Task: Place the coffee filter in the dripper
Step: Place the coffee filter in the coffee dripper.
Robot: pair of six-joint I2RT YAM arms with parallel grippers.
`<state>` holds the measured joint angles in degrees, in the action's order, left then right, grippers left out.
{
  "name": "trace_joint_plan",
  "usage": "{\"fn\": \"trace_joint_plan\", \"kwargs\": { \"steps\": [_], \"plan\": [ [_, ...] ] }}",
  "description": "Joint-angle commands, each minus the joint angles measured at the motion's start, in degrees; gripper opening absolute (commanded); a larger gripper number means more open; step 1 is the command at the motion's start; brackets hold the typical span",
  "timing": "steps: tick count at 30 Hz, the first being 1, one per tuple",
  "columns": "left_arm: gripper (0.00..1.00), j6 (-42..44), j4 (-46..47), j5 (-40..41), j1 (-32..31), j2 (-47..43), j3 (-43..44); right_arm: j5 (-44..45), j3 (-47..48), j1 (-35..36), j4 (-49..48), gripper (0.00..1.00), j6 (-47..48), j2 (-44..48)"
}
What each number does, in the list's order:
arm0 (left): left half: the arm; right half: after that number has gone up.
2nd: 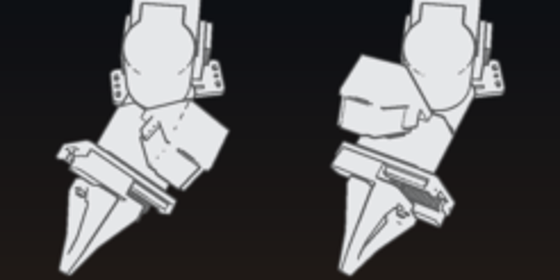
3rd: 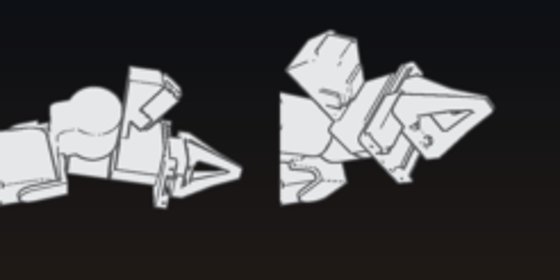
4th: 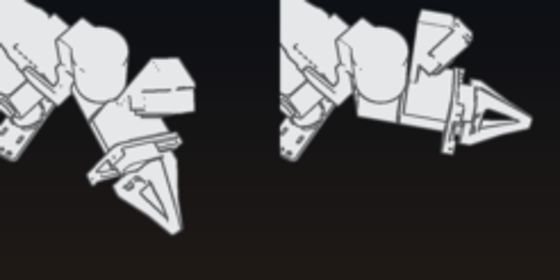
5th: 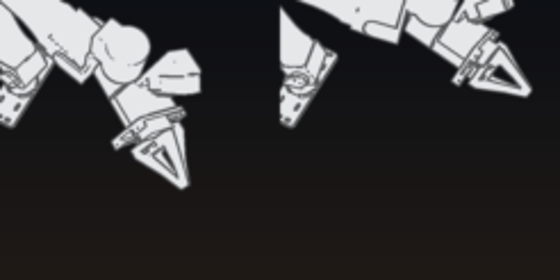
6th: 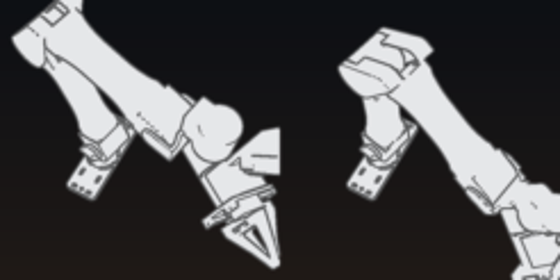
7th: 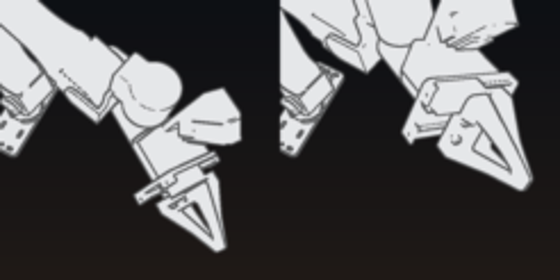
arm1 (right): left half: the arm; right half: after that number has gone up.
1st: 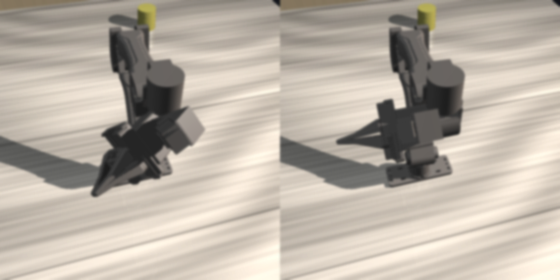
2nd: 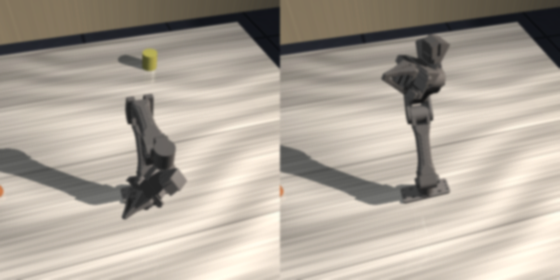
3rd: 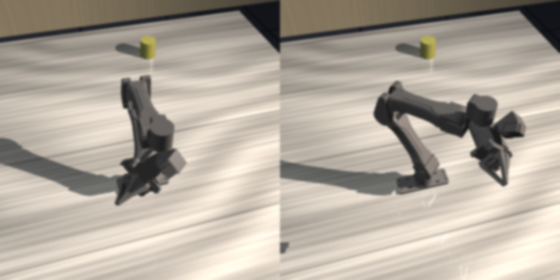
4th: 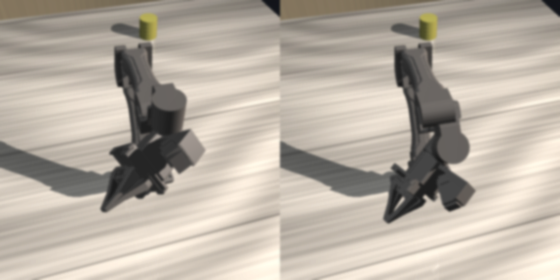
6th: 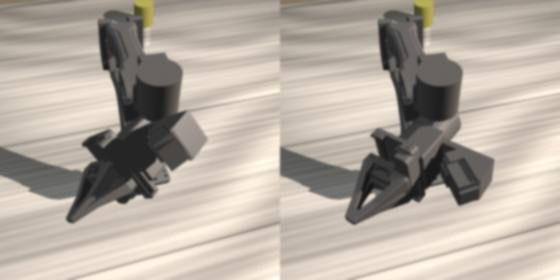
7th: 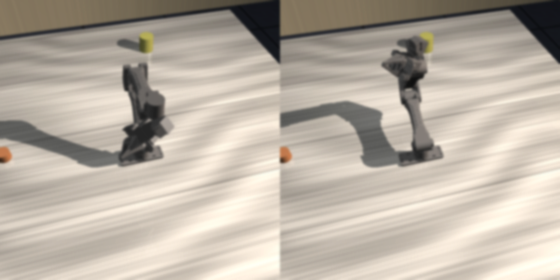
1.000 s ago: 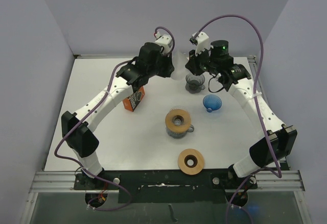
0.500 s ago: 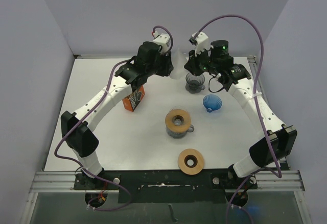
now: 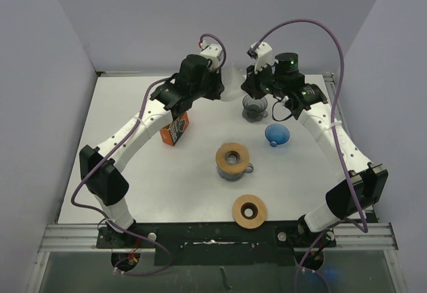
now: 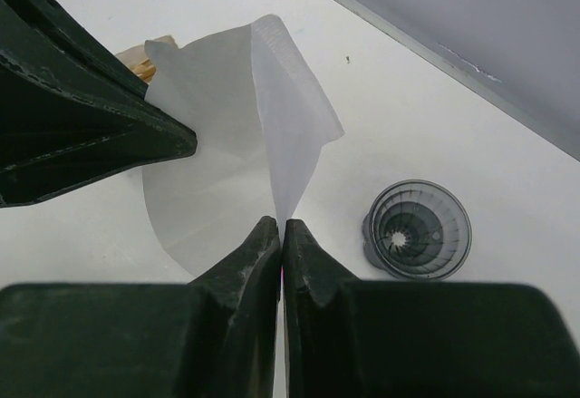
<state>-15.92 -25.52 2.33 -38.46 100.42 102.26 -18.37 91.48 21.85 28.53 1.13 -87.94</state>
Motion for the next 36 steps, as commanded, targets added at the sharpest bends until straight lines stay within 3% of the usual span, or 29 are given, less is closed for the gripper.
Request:
{"fn": "trace_joint_plan", "kwargs": {
  "steps": [1,21,36],
  "plan": [
    [0.0,0.0,1.3,-0.2,0.3,0.2,3.3,1.6,0.0,0.5,-2.7,0.06,-0.3,2.4],
    [0.0,-1.8,1.8,-7.2,0.2,0.2,3.7,5.0,0.2,0.5,-2.4,0.02,-0.5,1.8],
    [0.0,1.5,1.0,0.7,0.1,-0.1,3.5,0.1,-1.0,0.5,-3.0,0.07,-0.2,2.6]
  ]
}}
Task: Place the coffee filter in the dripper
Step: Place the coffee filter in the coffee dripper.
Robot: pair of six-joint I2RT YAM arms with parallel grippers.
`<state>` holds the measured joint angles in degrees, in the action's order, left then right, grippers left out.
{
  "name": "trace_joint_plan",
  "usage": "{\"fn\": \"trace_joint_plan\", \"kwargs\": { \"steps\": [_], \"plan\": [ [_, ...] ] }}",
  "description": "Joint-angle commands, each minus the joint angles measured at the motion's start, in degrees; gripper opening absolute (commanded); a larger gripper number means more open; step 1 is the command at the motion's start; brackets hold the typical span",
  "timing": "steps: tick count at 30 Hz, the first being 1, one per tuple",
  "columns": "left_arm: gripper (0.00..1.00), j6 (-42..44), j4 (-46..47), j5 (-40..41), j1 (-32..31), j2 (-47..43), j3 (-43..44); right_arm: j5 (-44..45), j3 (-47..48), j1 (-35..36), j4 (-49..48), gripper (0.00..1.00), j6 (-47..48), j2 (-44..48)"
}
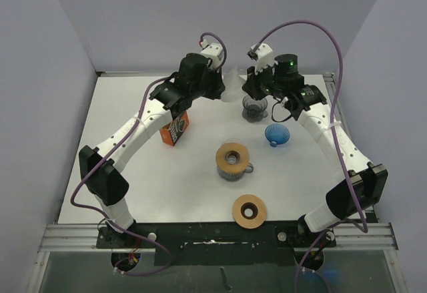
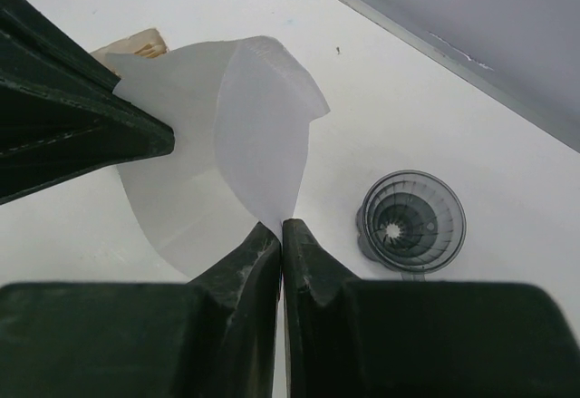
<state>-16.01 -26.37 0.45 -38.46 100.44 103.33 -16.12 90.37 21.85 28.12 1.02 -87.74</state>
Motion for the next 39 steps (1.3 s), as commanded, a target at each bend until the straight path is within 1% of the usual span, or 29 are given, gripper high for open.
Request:
{"fn": "trace_joint_plan", "kwargs": {
  "steps": [1,4,10,14,24,27,32,34,36,39],
  "plan": [
    [0.0,2.0,1.8,2.9,0.1,-0.2,2.4,-2.5,0.1,0.5,-2.6,0.07,-0.3,2.4],
    [0.0,2.3,1.9,3.1,-0.2,-0.2,2.1,-3.0,0.2,0.4,-2.6,0.08,-0.5,2.1],
    [0.0,3.2,2.1,1.2,-0.4,-0.4,2.1,-5.5,0.3,-0.5,-2.6,0.25,-1.0,1.8],
    [0.0,4.4,2.4,-0.2,-0.4,-0.9,1.3,-9.2,0.0,-1.8,-2.9,0.31,-1.6,2.4],
    [0.0,11.3,2.1,-3.0,-0.4,-2.9,-0.8,-28.1,-1.5,-5.9,-2.9,0.62,0.8,5.2],
    [0.0,13.2,1.9,-4.5,-0.1,-3.8,-1.6,-34.5,-2.1,-7.2,-2.3,0.68,2.9,6.5],
    [0.0,18.0,0.4,-9.7,1.0,-6.3,-3.5,-37.4,-3.9,-8.4,2.2,0.74,11.4,9.9],
    [0.0,20.3,-1.0,-13.8,1.9,-7.8,-4.1,-37.8,-5.5,-9.9,3.1,0.76,13.3,11.8],
    [0.0,23.5,-3.3,-17.2,2.6,-9.0,-4.4,-37.9,-7.2,-11.8,3.9,0.78,14.9,13.8],
    [0.0,30.3,-9.8,-21.5,2.6,-10.8,-4.0,-38.1,-9.1,-14.9,6.1,0.8,17.1,16.4]
  ]
}}
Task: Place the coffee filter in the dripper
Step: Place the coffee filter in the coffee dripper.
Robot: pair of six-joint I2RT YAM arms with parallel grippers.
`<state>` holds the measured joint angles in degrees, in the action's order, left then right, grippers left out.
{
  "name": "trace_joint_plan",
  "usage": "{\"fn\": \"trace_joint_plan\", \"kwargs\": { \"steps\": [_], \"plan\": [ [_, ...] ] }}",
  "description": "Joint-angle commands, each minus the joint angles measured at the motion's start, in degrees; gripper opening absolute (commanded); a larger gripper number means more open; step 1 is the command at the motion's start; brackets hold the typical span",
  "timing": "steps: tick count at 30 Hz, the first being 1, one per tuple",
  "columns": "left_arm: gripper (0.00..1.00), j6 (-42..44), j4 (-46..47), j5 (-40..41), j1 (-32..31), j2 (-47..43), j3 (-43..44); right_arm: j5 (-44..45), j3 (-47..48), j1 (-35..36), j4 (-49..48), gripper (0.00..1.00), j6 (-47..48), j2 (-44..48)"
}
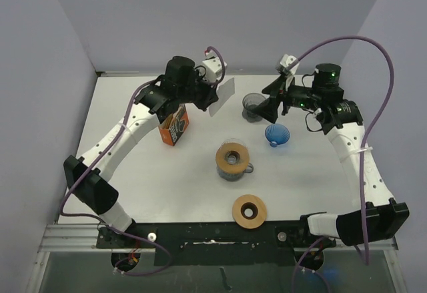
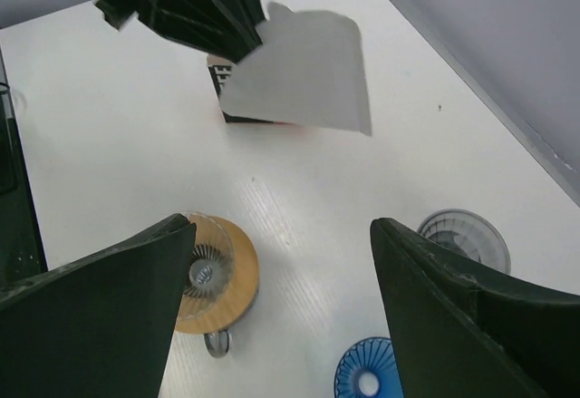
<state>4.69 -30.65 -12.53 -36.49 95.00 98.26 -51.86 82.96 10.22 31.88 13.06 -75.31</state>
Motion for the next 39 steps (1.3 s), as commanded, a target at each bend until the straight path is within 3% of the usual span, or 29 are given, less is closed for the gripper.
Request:
{"fn": "trace_joint_plan", "kwargs": {
  "steps": [1,7,14,26,39],
  "plan": [
    [0.0,12.0,-7.8,-9.7,0.7,-5.9,1.5,-2.4,-2.2,-4.0,3.3,0.81,5.8,4.7],
    [0.0,23.8,-20.8,-16.5,-0.5,-8.7,2.7,-2.7,-4.2,-9.0,9.0,0.82,7.6,7.5],
    [0.0,29.5,-30.7,-12.4,-6.9,-7.4,6.3,-1.8,-6.6,-11.7,11.9,0.83,7.8,10.5],
    [0.0,30.2,-47.1,-3.8,-13.0,9.9,25.5,-1.8,-12.8,-16.3,9.8,0.83,5.1,14.5],
    [0.0,26.5,-51.3,-0.9,-15.0,17.7,30.7,-2.1,-18.7,-18.5,5.8,0.83,1.6,16.3]
  ]
}}
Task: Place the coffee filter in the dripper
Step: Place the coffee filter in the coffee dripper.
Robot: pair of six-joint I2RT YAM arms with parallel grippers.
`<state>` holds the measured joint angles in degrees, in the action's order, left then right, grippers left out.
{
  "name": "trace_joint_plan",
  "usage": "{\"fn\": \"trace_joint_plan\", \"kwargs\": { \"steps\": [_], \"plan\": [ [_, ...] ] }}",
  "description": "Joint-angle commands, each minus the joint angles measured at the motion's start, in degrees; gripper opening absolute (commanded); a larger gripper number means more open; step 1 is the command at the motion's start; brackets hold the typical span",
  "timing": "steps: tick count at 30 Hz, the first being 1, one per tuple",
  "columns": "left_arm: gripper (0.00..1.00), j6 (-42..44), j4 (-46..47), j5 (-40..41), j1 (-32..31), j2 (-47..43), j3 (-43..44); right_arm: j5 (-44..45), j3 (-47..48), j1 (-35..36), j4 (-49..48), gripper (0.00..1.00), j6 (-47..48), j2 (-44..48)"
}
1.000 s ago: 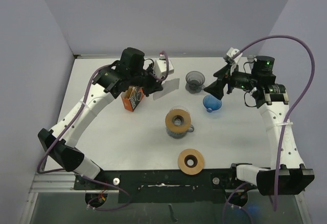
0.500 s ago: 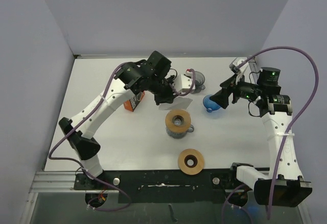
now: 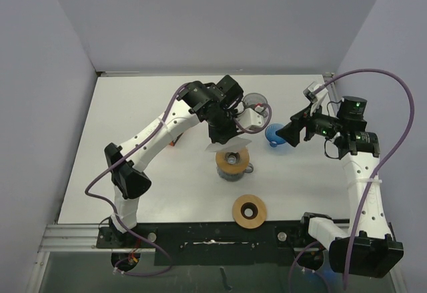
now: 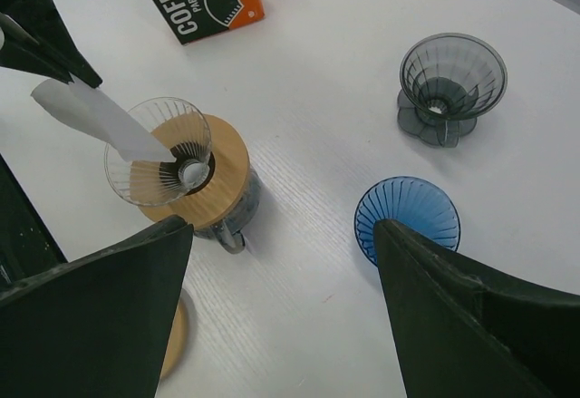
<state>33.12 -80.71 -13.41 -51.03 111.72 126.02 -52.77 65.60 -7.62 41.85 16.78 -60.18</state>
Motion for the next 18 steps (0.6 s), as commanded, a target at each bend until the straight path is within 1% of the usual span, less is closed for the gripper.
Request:
{"fn": "trace_joint_plan", "kwargs": {
  "steps": [1,10,13,18],
  "plan": [
    [0.0,-2.5,-1.0,-0.4,-0.5,1.3,3.0,-1.4,-1.7,-0.7,-4.6,0.83,-2.4,1.3],
    [0.04,-6.0,2.5,-1.2,-0.5,3.6,3.2,-2.2,-4.1,-0.7,-7.0,0.83,-4.0,1.9],
    [0.08,-6.8,3.2,-1.6,-0.5,3.5,2.5,-2.2,-4.5,-0.7,-7.4,0.82,-4.1,2.1],
    [0.2,-8.7,5.1,-2.0,-0.3,2.2,0.4,-2.7,-4.9,-0.7,-7.9,0.82,-4.4,1.7]
  ]
}}
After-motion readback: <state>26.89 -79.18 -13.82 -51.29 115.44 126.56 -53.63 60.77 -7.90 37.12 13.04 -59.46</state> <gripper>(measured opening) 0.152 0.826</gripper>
